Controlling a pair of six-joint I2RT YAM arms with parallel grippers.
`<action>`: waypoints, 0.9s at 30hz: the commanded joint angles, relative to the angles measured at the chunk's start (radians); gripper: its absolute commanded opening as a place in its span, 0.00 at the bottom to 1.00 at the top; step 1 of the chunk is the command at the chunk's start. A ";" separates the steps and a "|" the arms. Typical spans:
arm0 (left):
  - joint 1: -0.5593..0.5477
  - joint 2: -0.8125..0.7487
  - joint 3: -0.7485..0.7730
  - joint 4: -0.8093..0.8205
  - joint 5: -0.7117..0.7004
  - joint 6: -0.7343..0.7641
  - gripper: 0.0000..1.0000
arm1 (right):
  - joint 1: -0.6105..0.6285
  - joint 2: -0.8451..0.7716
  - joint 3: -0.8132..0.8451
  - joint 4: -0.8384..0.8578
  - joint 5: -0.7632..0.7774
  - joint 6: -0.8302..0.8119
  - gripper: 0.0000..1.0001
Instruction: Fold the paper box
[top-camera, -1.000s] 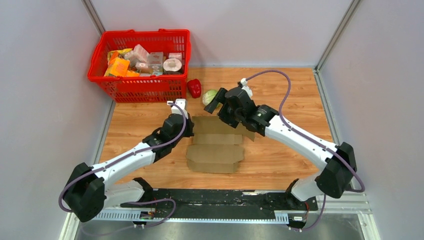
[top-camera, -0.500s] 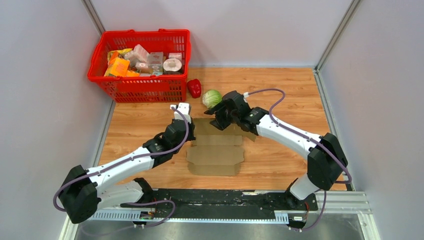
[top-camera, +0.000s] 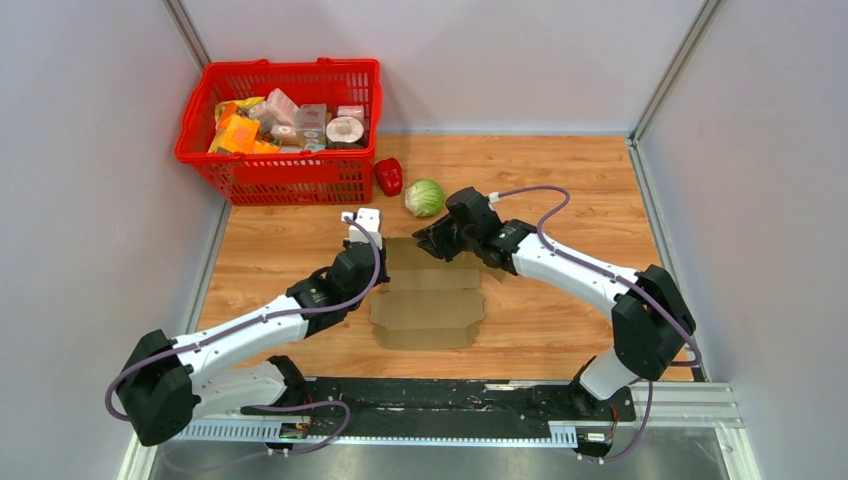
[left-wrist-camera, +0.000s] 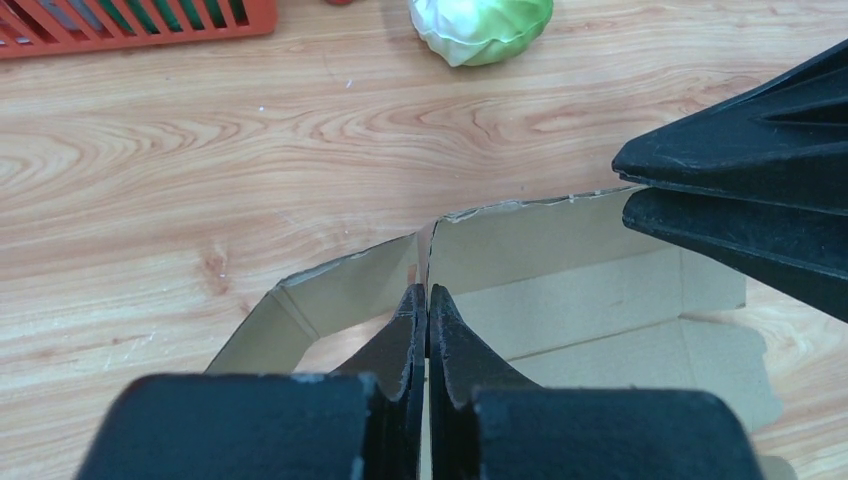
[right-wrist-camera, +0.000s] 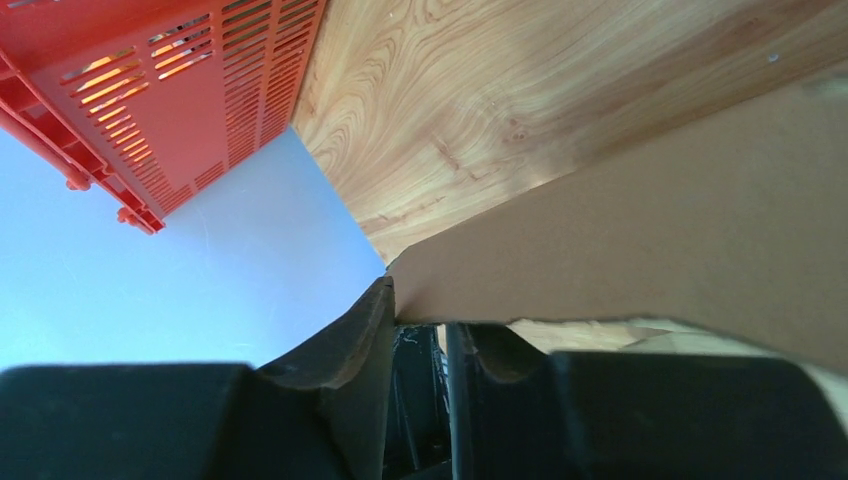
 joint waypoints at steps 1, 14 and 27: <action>-0.012 -0.036 0.010 0.028 -0.008 0.009 0.00 | -0.003 -0.001 -0.007 0.044 0.005 0.019 0.24; -0.013 -0.247 -0.077 -0.079 0.007 -0.026 0.39 | -0.015 -0.021 -0.129 0.173 -0.014 0.021 0.00; 0.149 -0.543 -0.110 -0.544 -0.051 -0.178 0.61 | -0.058 -0.012 -0.205 0.287 -0.097 0.019 0.00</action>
